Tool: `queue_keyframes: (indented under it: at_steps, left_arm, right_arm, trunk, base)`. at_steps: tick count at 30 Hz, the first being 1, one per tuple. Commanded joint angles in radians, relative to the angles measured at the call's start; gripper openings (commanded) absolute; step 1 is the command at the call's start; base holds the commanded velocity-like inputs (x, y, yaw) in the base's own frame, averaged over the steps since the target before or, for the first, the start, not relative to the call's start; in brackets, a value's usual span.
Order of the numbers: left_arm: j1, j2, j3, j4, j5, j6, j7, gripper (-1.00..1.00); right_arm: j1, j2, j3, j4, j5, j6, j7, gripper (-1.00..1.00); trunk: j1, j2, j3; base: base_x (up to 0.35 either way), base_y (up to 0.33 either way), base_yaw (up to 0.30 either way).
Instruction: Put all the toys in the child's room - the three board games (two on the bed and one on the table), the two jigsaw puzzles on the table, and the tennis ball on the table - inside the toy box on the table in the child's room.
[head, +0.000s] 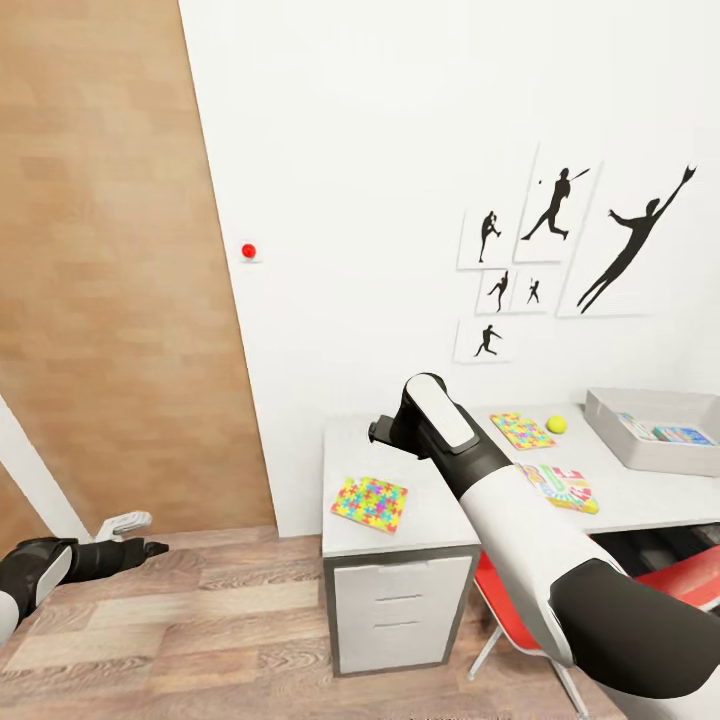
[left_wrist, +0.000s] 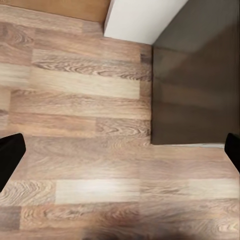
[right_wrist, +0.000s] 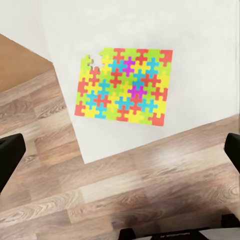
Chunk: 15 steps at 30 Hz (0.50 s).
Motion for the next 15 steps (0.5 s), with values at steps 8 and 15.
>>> queue_keyframes:
  at_steps: [8,15]
  left_arm:
    - [0.000,-0.001,0.006,-0.001,0.007,0.011,-0.002,1.00]
    - [0.000,-0.001,0.006,-0.001,0.007,0.011,-0.001,1.00]
  right_arm:
    - [-0.002,0.000,0.005,0.000,-0.006,0.006,-0.007,1.00]
    - [-0.002,0.000,0.006,0.000,-0.006,0.006,-0.006,1.00]
  trunk:
    - [0.001,-0.002,-0.005]
    - [0.001,-0.002,-0.006]
  base:
    - [0.106,0.071,-0.167]
    - [0.072,0.046,-0.014]
